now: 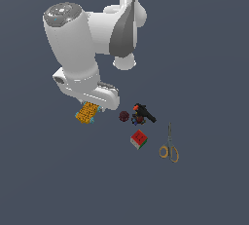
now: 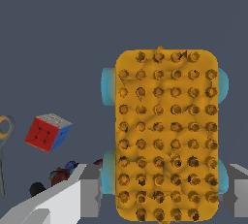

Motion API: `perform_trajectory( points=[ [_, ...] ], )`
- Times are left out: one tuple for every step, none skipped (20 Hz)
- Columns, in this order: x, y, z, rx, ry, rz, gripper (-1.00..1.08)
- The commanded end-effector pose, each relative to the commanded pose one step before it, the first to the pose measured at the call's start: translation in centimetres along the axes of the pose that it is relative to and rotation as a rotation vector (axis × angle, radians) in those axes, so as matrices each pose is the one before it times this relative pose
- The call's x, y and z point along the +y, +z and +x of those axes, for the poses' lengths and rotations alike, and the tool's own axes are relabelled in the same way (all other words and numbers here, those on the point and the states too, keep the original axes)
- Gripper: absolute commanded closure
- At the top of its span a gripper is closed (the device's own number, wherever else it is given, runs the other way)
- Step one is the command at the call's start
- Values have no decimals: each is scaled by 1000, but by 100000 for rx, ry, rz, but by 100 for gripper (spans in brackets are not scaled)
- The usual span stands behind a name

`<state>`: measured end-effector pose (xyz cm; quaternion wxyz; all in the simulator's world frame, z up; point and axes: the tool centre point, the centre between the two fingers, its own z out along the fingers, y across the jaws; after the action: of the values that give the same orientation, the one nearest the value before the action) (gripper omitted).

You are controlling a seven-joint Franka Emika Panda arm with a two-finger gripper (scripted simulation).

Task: Pick up a designated object from a clutter of objects.

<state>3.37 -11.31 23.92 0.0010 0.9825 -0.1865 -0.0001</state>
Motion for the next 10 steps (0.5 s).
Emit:
perform_trajectory(
  points=[
    [-186, -1705, 1226, -10, -13, 2, 108],
    [-71, -616, 467, 0, 0, 0, 108],
    [-79, -608, 454, 0, -40, 56, 108],
    [-68, -587, 449, 0, 0, 0, 108],
    [-67, -573, 441, 0, 0, 0, 108],
    [-66, -559, 432, 0, 0, 0, 108],
    [-71, -550, 421, -1, -29, 39, 108],
    [-64, -533, 416, 0, 0, 0, 108],
    [-62, -520, 408, 0, 0, 0, 108],
    [-61, -507, 400, 0, 0, 0, 108]
  ],
)
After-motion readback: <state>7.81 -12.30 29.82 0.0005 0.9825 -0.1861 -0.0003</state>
